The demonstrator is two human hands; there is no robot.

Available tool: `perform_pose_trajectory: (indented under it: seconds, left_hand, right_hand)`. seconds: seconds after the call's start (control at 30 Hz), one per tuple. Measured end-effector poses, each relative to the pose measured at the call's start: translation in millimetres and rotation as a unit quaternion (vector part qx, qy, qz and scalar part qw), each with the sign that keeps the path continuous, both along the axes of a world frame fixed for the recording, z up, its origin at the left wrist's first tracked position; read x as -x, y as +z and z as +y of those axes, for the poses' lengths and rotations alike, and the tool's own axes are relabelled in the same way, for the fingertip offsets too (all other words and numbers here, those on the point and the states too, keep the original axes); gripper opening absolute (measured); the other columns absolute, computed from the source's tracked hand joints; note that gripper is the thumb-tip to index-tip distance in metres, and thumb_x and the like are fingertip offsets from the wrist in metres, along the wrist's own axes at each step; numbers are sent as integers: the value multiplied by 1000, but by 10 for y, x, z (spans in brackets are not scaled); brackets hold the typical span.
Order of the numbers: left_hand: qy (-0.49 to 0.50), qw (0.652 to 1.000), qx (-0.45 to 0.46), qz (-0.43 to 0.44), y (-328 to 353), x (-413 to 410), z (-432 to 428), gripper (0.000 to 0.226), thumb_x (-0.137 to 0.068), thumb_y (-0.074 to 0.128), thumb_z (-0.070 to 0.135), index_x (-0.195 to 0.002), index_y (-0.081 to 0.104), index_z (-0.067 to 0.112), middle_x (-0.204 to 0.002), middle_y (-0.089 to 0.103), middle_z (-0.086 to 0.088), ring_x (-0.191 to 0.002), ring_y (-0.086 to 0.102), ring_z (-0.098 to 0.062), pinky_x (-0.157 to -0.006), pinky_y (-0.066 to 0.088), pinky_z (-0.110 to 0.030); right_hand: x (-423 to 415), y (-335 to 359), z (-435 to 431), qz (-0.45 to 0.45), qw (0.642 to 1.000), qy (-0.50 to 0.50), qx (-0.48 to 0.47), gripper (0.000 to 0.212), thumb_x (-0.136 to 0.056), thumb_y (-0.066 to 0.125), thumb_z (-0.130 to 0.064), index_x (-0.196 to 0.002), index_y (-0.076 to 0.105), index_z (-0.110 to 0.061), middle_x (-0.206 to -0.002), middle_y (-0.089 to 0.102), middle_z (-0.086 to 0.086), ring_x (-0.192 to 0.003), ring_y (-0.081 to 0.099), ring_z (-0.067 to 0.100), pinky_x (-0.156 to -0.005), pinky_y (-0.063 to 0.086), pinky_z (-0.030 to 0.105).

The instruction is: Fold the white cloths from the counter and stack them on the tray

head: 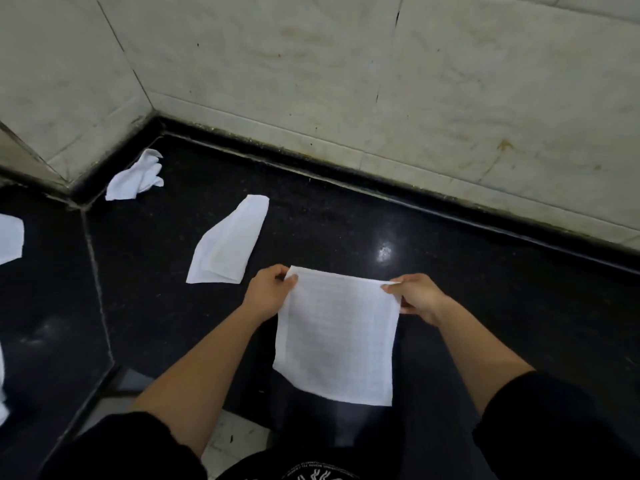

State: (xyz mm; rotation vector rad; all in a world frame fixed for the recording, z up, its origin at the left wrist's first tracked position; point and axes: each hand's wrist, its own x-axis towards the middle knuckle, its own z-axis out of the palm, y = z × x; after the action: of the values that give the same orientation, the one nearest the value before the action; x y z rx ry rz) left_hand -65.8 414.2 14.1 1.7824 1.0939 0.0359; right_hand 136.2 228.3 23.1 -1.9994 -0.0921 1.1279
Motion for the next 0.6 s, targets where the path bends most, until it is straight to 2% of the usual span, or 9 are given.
perform_pose_trajectory:
  seconds: [0.03,0.1,0.17,0.27,0.37,0.43,0.53,0.6]
  left_hand:
    - [-5,1000,-6,22,-85,11,10,16,-92,59,33,-96,67,19,-91,70,-3,-89,66,-21,-85,55,-43]
    - [-7,999,-15,39,-177,18,17,17,-92,60,33,-96,69,19,-91,71,-4,-89,66,-22,-86,54,-40]
    - [1,999,-26,42,-197,4,29,23,-93,59,33,-103,69,15,-97,72,-6,-93,66,-22,-86,51,-35]
    - [21,999,-21,45,-233,-12,26,29,-93,59,30,-116,65,13,-107,70,-6,-102,64,-23,-91,50,-37]
    - [20,998,-13,62,-273,55,-35,39,-93,60,26,-130,52,16,-117,64,-7,-107,60,-22,-85,45,-31]
    - [-5,994,-68,84,-260,153,-117,44,-92,61,27,-133,45,20,-121,57,-7,-104,57,-20,-82,45,-30]
    - [-137,967,-197,90,-210,406,-282,43,-88,63,36,-125,46,23,-119,46,2,-99,51,-11,-79,50,-27]
    - [-286,922,-252,68,-225,604,-392,45,-85,62,44,-123,49,24,-121,45,6,-104,48,-9,-83,51,-26]
  right_hand:
    - [19,-79,0,-22,1000,-6,16,5,-87,67,-7,-90,65,-5,-87,67,12,-73,63,17,-63,54,29]
    - [16,-206,16,-66,997,-21,30,10,-86,69,-9,-77,66,-9,-86,69,11,-78,65,21,-77,58,40]
    - [-4,-270,39,-103,994,-30,31,12,-84,71,-12,-73,68,-13,-86,71,10,-85,67,25,-86,57,42]
    - [-17,-321,43,-150,988,-9,48,4,-87,68,-15,-88,69,-12,-96,69,7,-96,64,24,-81,50,31]
    - [44,-334,-6,-193,977,37,86,29,-87,69,-18,-113,62,-8,-105,66,6,-103,60,21,-86,46,29]
    - [100,-334,-98,-218,968,54,108,32,-86,69,-18,-115,58,-8,-102,66,7,-101,61,23,-81,47,29]
    - [306,-238,-329,-243,948,150,142,21,-84,71,-29,-92,57,-15,-88,62,0,-83,62,17,-70,50,30]
    - [530,-154,-505,-249,931,241,118,26,-82,71,-39,-84,54,-19,-87,57,-7,-77,58,11,-65,48,26]
